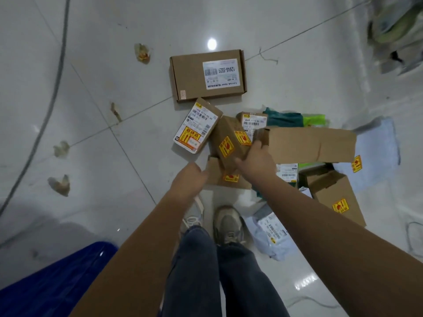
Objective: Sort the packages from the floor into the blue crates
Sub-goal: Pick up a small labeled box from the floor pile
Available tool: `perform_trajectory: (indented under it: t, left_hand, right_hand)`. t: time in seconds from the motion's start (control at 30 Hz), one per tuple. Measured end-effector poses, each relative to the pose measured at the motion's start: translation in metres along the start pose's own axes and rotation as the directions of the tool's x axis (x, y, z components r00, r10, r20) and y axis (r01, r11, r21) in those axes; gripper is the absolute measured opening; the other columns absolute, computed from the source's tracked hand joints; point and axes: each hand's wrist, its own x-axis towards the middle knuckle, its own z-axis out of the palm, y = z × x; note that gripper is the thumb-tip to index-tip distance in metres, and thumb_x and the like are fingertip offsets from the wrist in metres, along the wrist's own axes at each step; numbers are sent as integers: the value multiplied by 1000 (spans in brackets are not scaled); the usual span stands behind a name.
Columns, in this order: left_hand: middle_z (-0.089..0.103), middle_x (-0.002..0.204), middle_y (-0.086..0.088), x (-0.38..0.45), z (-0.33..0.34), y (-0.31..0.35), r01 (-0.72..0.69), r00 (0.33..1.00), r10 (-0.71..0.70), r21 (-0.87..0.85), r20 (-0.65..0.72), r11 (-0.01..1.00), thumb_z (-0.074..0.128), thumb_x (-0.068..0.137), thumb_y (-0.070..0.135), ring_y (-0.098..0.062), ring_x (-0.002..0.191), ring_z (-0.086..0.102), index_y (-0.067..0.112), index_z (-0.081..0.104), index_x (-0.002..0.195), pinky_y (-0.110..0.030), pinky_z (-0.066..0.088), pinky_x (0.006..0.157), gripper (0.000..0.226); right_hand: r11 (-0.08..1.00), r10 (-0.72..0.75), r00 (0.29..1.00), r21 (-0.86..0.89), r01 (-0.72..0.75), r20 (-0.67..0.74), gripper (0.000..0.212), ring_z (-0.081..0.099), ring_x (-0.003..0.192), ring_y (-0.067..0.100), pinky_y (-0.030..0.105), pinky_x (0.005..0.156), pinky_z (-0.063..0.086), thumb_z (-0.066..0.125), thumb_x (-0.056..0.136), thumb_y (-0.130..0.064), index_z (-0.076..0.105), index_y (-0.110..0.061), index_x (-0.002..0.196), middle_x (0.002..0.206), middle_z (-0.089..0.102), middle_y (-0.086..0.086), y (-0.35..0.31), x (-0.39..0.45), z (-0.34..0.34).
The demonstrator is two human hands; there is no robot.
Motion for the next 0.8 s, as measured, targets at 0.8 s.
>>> perform_trajectory:
  t: [0.8]
  left_hand:
    - [64,120,-4,2,13,31,54,998,-54,-581,16,812,76,74,22,-24,108,61,16,50,129,-39,50,91,61]
  right_hand:
    - [891,-436,867,19,453,-242,53,53,106,35,48,86,45,71,71,-37,57,2,104,117,54,20,11,-58,47]
